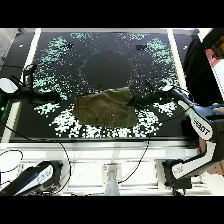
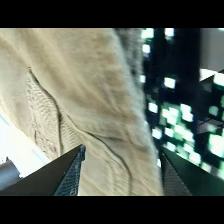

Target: Fold the clothes and pants, and hang the long-sleeved shirts on hangers.

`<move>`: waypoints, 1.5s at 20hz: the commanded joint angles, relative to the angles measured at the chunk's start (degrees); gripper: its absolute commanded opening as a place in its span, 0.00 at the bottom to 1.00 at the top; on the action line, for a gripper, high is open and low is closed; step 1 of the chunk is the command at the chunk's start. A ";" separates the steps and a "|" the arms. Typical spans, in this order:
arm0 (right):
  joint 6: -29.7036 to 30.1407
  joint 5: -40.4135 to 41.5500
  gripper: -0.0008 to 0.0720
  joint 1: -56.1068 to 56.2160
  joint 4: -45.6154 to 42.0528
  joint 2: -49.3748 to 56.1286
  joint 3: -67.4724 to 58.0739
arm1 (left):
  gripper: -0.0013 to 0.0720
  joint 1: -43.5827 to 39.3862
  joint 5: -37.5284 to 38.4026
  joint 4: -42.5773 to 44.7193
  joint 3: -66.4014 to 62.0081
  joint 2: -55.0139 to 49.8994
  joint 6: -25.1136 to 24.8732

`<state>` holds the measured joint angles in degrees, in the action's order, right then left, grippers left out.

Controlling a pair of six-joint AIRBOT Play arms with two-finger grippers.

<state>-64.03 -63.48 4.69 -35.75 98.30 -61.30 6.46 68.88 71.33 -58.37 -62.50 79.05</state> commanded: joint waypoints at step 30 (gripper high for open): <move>-19.76 -3.08 0.04 5.05 -46.34 -20.28 -34.84 | 0.96 -0.02 3.04 -1.49 -0.04 0.13 0.20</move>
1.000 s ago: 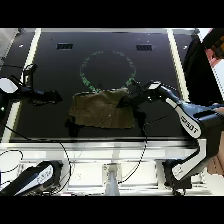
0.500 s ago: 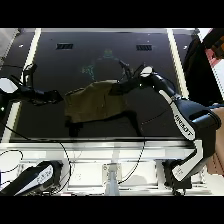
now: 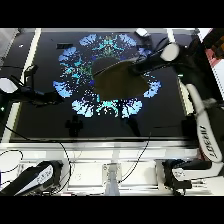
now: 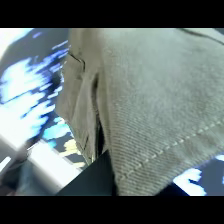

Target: Fold the clothes and pants, and hang the long-sleeved shirts on hangers.

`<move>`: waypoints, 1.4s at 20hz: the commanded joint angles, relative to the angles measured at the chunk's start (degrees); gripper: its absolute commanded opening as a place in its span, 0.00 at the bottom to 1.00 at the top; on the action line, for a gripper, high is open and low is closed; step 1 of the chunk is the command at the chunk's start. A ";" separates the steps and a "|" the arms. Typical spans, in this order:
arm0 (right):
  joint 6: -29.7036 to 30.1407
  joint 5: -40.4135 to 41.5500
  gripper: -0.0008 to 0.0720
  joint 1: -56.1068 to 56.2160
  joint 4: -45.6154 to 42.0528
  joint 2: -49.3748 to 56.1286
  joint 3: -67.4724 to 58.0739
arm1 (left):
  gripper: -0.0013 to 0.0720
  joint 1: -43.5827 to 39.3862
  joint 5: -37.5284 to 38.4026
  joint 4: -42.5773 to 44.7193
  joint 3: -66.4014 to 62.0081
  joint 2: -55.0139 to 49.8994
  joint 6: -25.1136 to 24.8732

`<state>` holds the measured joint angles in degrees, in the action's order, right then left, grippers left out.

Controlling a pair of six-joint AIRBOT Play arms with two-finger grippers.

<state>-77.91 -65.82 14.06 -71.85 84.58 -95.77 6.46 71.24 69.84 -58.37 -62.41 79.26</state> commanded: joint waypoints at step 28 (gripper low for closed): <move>1.03 -29.09 0.22 -83.32 -26.14 -22.01 20.61 | 0.96 0.00 -3.72 11.82 -0.02 0.37 -0.24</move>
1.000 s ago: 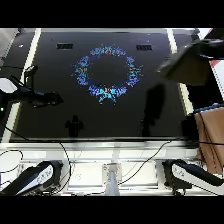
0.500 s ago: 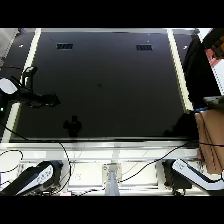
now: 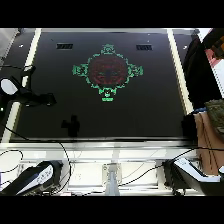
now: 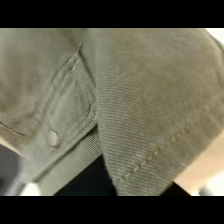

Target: Fold the clothes and pants, and hang the long-sleeved shirts on hangers.

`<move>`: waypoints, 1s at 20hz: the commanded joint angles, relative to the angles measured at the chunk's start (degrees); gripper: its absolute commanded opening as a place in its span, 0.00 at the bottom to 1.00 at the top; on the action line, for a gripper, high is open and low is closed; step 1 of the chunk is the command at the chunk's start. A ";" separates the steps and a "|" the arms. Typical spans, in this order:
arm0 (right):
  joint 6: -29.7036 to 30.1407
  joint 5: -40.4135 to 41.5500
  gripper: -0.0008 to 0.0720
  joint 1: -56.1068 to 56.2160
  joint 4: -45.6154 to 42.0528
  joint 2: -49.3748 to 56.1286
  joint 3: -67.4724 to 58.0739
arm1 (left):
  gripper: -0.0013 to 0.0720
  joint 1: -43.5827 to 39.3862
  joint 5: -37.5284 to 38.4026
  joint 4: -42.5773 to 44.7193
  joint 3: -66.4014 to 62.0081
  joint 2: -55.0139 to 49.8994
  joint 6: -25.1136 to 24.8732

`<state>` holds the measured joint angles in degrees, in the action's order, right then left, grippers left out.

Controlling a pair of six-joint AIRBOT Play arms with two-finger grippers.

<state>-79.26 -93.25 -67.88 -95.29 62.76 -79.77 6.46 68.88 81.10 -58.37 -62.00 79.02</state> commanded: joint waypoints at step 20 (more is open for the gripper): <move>9.97 24.74 0.04 32.11 16.13 0.63 -11.69 | 0.96 0.00 -1.33 0.55 -0.02 -0.04 0.00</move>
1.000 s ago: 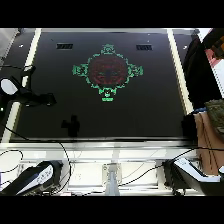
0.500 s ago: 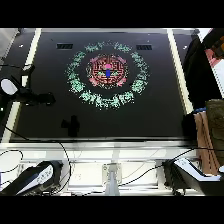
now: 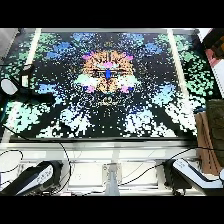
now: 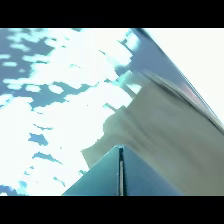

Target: Fold the clothes and pants, and hang the long-sleeved shirts on hangers.

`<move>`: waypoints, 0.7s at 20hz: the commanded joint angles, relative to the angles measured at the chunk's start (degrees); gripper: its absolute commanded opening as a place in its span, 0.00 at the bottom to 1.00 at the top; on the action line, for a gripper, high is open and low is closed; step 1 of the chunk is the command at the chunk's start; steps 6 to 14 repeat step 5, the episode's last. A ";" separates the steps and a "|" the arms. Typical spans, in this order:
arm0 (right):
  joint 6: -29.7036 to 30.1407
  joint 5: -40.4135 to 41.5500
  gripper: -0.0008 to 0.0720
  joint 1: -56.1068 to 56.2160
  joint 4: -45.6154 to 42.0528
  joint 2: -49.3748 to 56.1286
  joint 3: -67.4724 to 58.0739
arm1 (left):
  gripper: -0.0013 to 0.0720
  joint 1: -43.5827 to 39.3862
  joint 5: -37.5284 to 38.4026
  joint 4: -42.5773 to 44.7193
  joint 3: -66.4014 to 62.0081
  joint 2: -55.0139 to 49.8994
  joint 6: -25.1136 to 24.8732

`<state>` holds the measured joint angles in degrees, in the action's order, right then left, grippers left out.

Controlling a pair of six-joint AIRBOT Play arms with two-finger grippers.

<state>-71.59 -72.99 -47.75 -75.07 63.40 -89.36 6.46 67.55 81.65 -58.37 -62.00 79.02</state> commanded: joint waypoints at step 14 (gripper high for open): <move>2.27 7.78 0.04 28.37 -8.35 0.11 -2.14 | 0.96 0.00 0.00 0.00 -0.02 -0.04 0.00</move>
